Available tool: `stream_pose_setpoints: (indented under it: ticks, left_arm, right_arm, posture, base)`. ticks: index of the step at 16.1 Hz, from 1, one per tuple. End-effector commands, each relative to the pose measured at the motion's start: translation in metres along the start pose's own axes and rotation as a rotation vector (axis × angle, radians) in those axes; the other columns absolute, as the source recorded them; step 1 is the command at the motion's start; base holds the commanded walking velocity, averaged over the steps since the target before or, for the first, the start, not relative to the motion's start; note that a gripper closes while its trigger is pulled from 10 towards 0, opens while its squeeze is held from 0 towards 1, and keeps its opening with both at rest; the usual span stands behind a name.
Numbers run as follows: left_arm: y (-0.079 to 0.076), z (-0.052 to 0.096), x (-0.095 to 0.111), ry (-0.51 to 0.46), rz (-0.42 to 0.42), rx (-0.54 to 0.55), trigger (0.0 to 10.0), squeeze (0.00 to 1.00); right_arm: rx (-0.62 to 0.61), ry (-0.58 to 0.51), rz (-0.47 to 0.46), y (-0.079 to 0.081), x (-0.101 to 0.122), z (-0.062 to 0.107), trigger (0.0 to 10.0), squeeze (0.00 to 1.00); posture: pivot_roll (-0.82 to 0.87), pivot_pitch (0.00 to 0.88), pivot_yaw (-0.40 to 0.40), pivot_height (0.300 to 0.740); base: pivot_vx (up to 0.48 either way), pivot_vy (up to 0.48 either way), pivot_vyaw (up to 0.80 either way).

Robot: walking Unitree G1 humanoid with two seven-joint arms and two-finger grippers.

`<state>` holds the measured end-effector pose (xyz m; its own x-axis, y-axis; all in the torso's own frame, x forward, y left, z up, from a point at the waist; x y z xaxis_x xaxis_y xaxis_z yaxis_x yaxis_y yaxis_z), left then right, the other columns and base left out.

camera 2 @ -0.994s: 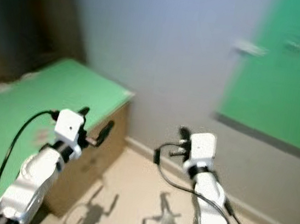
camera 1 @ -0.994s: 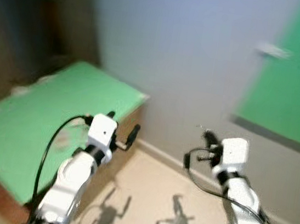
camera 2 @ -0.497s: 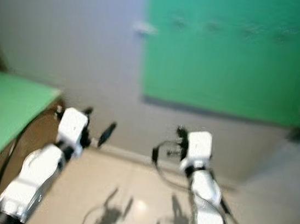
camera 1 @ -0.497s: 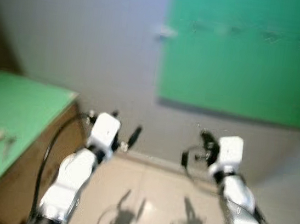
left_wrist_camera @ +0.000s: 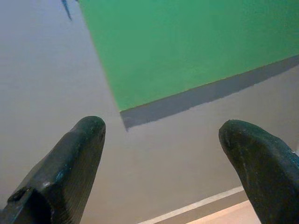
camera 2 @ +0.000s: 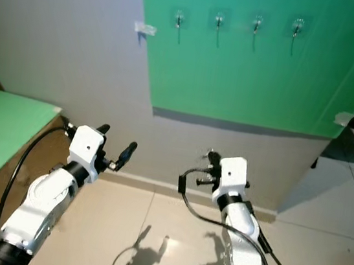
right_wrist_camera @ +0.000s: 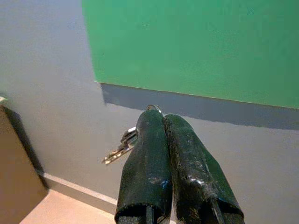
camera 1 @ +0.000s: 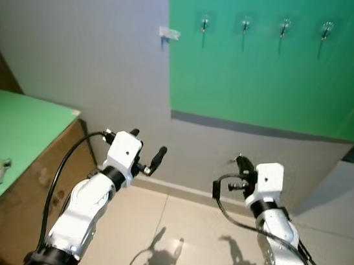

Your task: Hang keys on a hook

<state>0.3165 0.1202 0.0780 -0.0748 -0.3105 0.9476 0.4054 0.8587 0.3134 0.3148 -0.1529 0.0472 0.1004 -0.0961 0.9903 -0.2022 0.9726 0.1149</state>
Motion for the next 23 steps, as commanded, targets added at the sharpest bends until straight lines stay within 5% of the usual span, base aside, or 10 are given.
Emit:
stream_pose_setpoints:
  ticks: [1, 13, 18, 23]
  left_arm:
    - [0.006, -0.001, 0.001, 0.0, -0.024, 0.004, 10.0, 0.0]
    - [0.002, -0.008, 0.019, -0.058, -0.023, -0.008, 10.0, 0.0]
    - [0.002, -0.007, 0.019, -0.055, -0.032, 0.001, 10.0, 0.0]
    - [-0.003, -0.008, 0.018, -0.052, -0.031, -0.014, 10.0, 0.0]
  right_arm:
    - [0.014, -0.029, 0.003, 0.004, 0.007, -0.004, 0.0, 0.0]
    - [0.078, -0.268, 0.011, 0.022, 0.088, -0.028, 0.0, 0.0]
    - [0.193, -0.316, -0.01, 0.047, 0.121, -0.029, 0.0, 0.0]
    - [0.225, -0.314, -0.014, 0.051, 0.135, -0.035, 0.0, 0.0]
  posture:
    - [-0.23, 0.0, 0.107, 0.74]
    - [-0.23, 0.0, 0.104, 0.74]
    - [-0.23, 0.0, 0.099, 0.74]
    - [-0.23, 0.0, 0.099, 0.74]
  base:
    - [0.48, 0.0, 0.0]
    - [0.459, 0.0, 0.0]
    - [0.0, 0.0, 0.0]
    - [0.0, 0.0, 0.0]
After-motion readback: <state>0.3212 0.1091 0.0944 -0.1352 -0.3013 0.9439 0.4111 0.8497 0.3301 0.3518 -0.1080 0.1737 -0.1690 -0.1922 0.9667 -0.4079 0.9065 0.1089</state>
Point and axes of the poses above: a point about 5 cm out from each wrist's last joint towards the gripper, its own z axis pointing back from the gripper into the wrist, its own x axis along the axis of the wrist's last joint, y = z × x, the point moved 4 cm from there along -z, pointing out of the wrist towards the gripper, and after that the axes turned 10 degrees about -z, right-handed, at the moved point
